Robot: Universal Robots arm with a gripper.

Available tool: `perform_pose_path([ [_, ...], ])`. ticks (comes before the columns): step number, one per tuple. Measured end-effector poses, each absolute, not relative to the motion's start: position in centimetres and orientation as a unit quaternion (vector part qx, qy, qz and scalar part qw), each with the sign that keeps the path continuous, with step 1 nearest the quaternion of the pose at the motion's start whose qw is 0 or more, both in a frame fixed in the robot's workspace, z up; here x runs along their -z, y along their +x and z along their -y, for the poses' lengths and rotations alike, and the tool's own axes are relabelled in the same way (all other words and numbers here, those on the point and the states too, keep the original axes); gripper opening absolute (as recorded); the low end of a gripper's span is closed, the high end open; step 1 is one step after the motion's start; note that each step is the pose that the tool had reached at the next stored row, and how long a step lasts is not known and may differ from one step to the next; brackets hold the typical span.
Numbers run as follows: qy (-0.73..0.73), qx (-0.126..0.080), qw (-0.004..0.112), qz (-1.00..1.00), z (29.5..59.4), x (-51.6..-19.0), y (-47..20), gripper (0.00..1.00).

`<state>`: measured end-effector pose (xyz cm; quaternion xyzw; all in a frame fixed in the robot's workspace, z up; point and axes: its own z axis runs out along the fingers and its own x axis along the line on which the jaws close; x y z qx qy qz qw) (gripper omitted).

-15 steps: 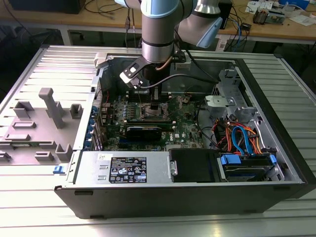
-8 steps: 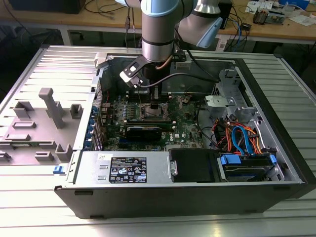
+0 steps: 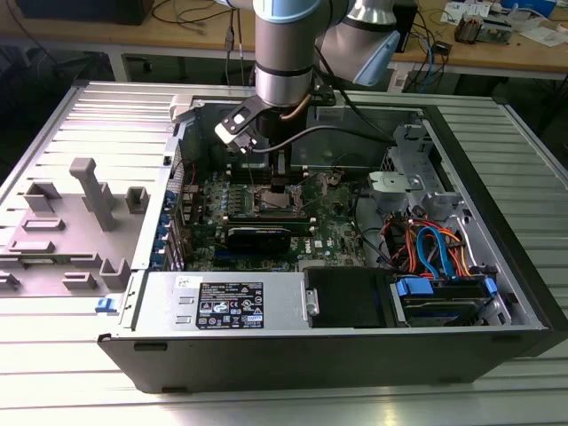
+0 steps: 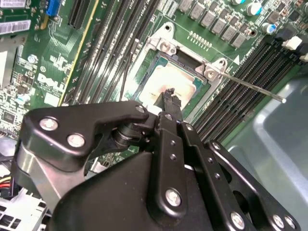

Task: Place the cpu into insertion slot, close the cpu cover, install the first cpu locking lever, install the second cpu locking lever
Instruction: 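Close the cpu cover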

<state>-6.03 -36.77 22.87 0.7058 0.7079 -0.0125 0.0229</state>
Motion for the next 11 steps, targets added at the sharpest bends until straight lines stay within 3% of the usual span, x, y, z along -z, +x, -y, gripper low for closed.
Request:
perform_pose_path([
  [11,0.706,0.012,0.022,-0.708,36.79,-23.06,-6.03,0.11],
])
